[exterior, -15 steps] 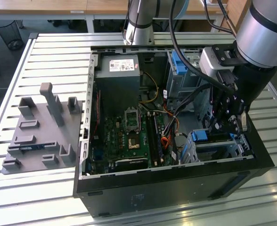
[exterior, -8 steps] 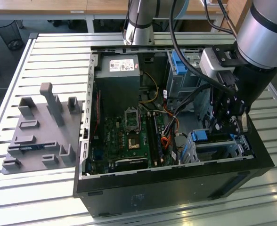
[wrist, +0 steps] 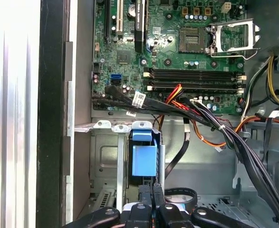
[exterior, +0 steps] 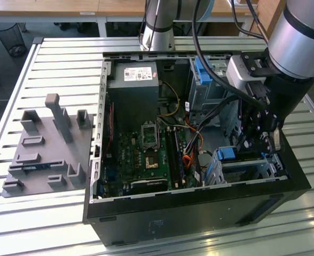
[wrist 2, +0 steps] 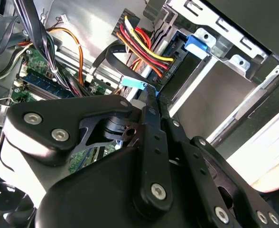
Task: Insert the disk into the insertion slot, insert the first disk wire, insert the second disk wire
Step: 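Insert the second disk wire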
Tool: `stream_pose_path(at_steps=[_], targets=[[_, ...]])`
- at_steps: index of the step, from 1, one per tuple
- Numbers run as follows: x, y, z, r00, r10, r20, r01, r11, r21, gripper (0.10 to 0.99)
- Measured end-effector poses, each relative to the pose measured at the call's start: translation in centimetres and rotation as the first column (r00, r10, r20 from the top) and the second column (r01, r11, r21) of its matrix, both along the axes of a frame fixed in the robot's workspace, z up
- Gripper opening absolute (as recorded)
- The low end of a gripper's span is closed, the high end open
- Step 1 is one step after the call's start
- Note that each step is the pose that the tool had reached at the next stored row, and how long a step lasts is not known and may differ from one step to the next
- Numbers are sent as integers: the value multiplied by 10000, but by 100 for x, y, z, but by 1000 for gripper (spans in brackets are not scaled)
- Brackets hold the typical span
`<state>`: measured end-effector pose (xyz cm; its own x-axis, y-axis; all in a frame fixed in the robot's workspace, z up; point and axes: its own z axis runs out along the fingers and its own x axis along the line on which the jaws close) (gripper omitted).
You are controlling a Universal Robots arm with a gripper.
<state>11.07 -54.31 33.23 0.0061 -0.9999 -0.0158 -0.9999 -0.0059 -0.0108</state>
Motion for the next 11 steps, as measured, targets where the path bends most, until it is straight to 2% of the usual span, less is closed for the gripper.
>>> stream_pose_path(at_steps=[11], targets=[[1, 0, -25, 10000, 0, 0, 0, 10000, -1, 137]])
